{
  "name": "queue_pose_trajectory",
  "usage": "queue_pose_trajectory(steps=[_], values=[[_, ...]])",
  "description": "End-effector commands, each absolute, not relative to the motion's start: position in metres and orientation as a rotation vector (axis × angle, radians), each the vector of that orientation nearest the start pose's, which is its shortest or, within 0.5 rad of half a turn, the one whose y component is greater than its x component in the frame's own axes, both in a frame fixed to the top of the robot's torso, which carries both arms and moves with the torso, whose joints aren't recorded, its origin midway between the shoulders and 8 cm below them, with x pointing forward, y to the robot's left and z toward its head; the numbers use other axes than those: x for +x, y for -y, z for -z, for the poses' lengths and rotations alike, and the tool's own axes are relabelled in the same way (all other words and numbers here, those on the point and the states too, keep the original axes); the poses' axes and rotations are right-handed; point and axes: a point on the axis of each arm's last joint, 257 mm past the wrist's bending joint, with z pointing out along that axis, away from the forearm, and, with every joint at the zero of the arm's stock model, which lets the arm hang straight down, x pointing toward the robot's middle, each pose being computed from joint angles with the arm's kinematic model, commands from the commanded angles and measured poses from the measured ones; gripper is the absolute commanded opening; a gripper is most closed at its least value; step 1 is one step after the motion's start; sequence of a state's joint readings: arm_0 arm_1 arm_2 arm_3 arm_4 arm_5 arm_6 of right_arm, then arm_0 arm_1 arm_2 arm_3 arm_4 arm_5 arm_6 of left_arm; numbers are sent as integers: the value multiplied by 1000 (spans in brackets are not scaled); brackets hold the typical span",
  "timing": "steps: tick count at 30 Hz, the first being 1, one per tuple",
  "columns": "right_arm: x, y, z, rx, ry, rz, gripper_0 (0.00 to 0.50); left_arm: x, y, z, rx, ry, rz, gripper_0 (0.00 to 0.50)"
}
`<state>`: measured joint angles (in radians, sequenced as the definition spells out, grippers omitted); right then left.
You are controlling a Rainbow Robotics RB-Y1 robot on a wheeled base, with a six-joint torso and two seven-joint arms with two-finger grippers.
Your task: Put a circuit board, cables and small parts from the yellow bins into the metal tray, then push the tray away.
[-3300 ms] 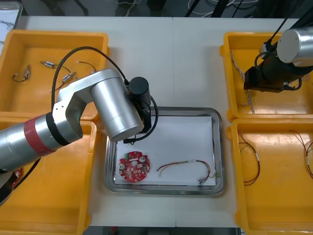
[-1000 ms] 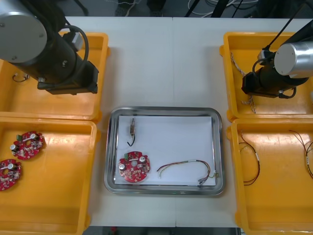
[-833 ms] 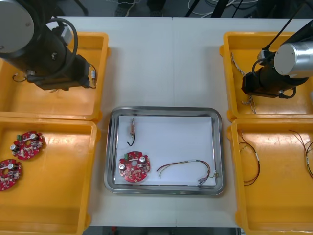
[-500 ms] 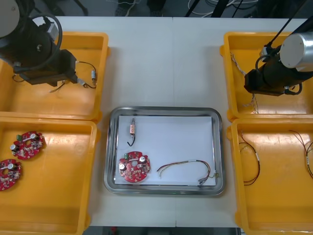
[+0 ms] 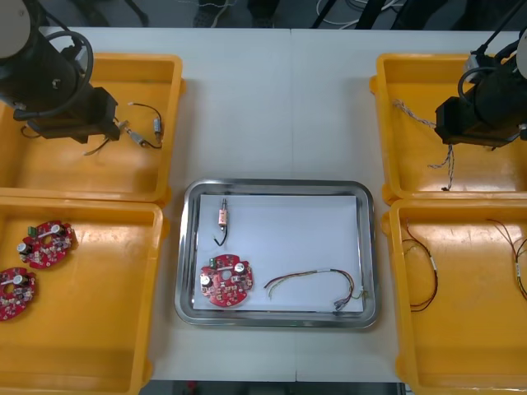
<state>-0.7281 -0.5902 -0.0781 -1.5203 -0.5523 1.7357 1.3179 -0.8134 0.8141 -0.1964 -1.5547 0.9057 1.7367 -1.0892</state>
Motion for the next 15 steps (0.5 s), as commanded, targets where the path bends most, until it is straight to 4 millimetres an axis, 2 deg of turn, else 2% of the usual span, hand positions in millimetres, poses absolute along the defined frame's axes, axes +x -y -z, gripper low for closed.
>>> queue_pose_trajectory(steps=[1,6,10,15], values=[[537,335,109,49,-2576,-12,0,539,-306,86,199,-2626,22,500],[523,329,87,2,-2625,12,0,547,-312,85,312,-2616,3,500],[532,319,60,-38,-2576,2,0,553,-316,85,384,-2612,-7,500],[537,312,43,-73,-2545,-5,0,561,-321,84,466,-2599,-35,500]])
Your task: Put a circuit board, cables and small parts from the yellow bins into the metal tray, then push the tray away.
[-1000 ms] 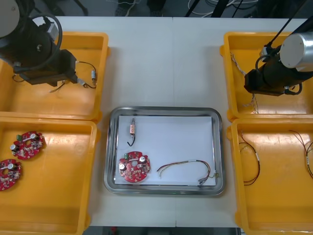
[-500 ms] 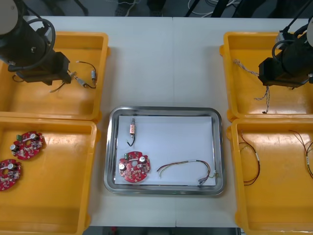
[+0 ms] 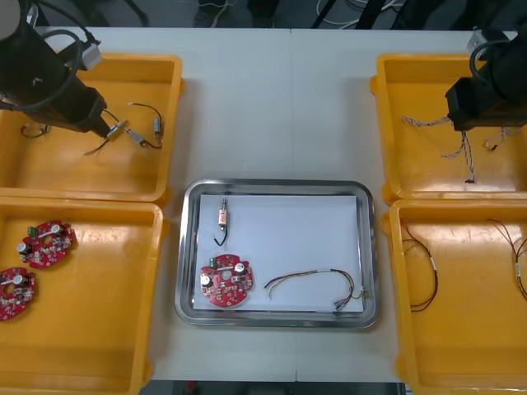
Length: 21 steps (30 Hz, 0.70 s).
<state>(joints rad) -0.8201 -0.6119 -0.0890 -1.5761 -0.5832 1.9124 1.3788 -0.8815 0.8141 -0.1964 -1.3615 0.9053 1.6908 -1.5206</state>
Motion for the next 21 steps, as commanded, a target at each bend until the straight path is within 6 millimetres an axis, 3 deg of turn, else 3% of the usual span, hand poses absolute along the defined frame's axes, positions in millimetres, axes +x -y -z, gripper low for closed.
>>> queue_pose_trajectory(steps=[1,10,21], values=[[537,312,42,-75,-2543,-5,0,563,-322,84,485,-2595,-39,500],[542,311,14,-108,-2494,10,0,582,-327,88,615,-2555,-109,500],[542,316,-16,-160,-2450,25,0,614,-309,102,602,-2475,-108,500]])
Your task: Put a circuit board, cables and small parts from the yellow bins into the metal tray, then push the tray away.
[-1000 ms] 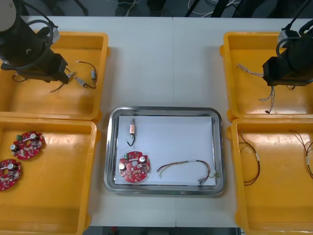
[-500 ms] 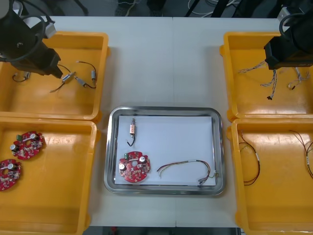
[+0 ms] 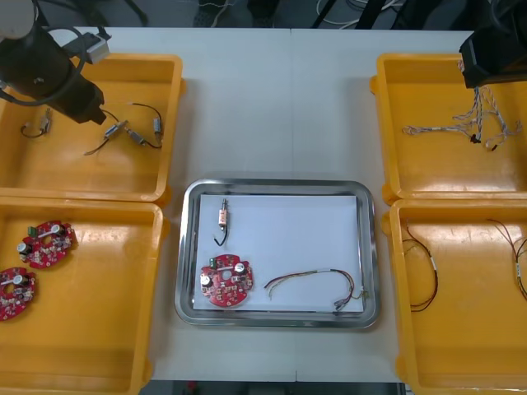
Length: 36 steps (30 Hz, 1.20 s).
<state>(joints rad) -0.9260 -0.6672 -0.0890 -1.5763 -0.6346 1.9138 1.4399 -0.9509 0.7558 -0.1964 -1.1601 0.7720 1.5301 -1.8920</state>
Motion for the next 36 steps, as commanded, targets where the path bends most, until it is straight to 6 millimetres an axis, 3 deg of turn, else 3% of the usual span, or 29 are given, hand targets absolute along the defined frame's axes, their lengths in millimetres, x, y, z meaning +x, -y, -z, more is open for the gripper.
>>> queue_pose_trajectory(steps=[1,11,17,27,36], values=[[541,317,-16,-162,-2449,23,0,615,-309,103,604,-2473,-107,500],[536,305,-29,-233,-2476,-106,0,626,-307,119,626,-2448,-153,500],[528,279,-21,-382,-2496,-121,0,625,-310,129,619,-2450,-149,500],[492,197,6,-808,-2460,-59,0,623,-319,152,601,-2455,-143,500],[451,108,33,-1169,-2330,-57,0,620,-325,175,606,-2456,-155,500]])
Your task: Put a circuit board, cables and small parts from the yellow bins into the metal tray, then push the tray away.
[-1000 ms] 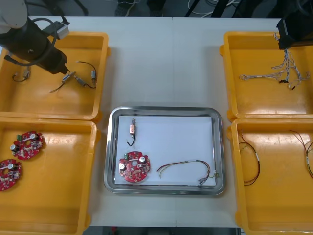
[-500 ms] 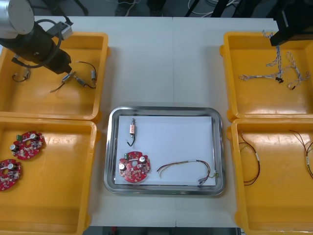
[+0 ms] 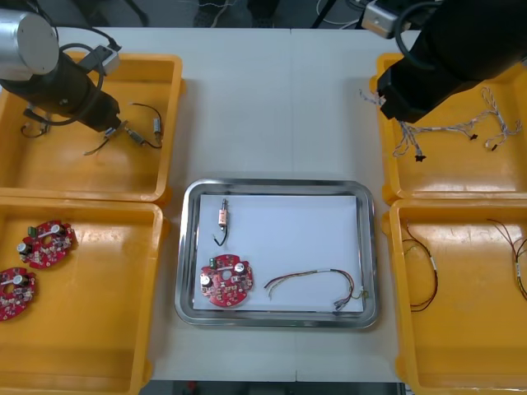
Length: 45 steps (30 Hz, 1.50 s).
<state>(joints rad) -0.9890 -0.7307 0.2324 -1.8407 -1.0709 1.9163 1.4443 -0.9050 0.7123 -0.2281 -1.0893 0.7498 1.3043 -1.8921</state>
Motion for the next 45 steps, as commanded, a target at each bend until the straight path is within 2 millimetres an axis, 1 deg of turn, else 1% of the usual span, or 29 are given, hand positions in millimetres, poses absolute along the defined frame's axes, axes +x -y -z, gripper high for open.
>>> queue_pose_trajectory(steps=[1,2,4,7,9,11,12,13,17,21,22,23,27,29,31,36,39,45], values=[[449,105,36,-1182,-2329,-60,0,621,-326,175,609,-2454,-160,500],[443,95,42,-1224,-2326,-75,0,621,-324,178,617,-2451,-169,500],[434,83,52,-1289,-2319,-84,0,623,-324,181,619,-2444,-178,500],[426,68,66,-1370,-2299,-62,0,622,-324,186,615,-2444,-171,500],[424,63,70,-1395,-2286,-45,0,622,-325,187,613,-2443,-171,500],[419,52,84,-1459,-2250,27,0,620,-326,194,616,-2443,-172,500],[419,51,87,-1472,-2244,43,0,620,-327,195,616,-2442,-174,500],[417,49,94,-1499,-2234,76,0,620,-328,197,613,-2438,-175,500],[414,51,118,-1571,-2215,183,0,621,-329,202,615,-2430,-178,500],[413,63,142,-1599,-2221,264,0,621,-327,204,615,-2428,-177,500],[413,63,142,-1599,-2221,264,0,621,-327,204,615,-2428,-177,500],[412,65,153,-1618,-2217,277,0,622,-327,203,616,-2424,-178,500],[417,66,170,-1724,-2132,347,0,624,-325,206,614,-2412,-173,500],[418,64,177,-1739,-2117,335,0,624,-325,207,610,-2408,-170,500],[418,60,191,-1772,-2098,293,0,624,-325,208,611,-2409,-171,500],[423,56,211,-1829,-2040,248,0,623,-324,210,619,-2412,-172,500],[426,58,223,-1866,-1998,257,0,623,-323,212,625,-2411,-176,500],[432,60,245,-1900,-1918,352,0,621,-325,218,623,-2416,-175,500]])
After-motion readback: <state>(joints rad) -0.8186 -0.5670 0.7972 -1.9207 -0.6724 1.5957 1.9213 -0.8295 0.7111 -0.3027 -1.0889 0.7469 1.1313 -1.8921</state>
